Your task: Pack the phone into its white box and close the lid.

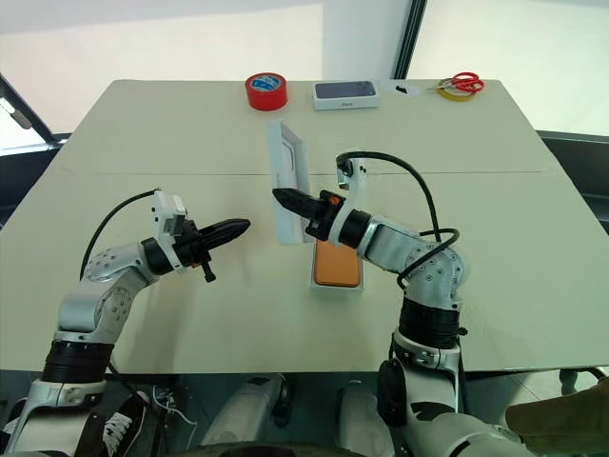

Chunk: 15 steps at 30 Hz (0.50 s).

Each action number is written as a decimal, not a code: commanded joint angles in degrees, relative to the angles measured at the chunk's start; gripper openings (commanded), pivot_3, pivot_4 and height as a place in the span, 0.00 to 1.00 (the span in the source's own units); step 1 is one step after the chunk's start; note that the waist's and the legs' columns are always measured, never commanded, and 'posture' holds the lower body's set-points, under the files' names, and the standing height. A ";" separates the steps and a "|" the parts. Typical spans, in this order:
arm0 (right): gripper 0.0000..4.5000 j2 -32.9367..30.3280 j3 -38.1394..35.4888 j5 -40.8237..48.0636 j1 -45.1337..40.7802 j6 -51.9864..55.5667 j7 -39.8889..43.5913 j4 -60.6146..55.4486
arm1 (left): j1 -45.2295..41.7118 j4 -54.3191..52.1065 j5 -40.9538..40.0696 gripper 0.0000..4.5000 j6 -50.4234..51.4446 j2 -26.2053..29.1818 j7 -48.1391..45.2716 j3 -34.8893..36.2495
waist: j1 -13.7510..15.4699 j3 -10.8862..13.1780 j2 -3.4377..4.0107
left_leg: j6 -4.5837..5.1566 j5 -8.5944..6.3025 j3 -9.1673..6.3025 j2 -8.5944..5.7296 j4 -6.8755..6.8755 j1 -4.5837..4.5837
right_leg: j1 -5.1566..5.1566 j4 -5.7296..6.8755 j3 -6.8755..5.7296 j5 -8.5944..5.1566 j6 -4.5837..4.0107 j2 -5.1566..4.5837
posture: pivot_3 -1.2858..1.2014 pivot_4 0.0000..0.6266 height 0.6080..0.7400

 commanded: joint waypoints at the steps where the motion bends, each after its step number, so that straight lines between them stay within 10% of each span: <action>1: 0.00 1.91 -1.82 11.10 1.52 6.15 -4.75 0.26 | 0.81 -4.05 -1.50 0.01 0.76 0.40 0.38 0.83 | -0.08 -0.01 0.02 | 0.00 0.00 0.00 0.01 -0.02 0.00 | 0.00 0.00 0.00 0.00 0.00 0.00 | 0.52 0.24 1.00; 15: 0.00 -1.46 1.44 19.42 5.39 2.26 -16.86 10.20 | 4.47 -6.38 1.22 0.01 0.08 -3.02 2.02 -4.95 | -0.07 -0.08 0.08 | 0.01 0.01 0.12 0.00 -0.07 0.00 | -0.07 0.00 0.12 -0.01 -0.02 -0.02 | 0.52 0.24 1.00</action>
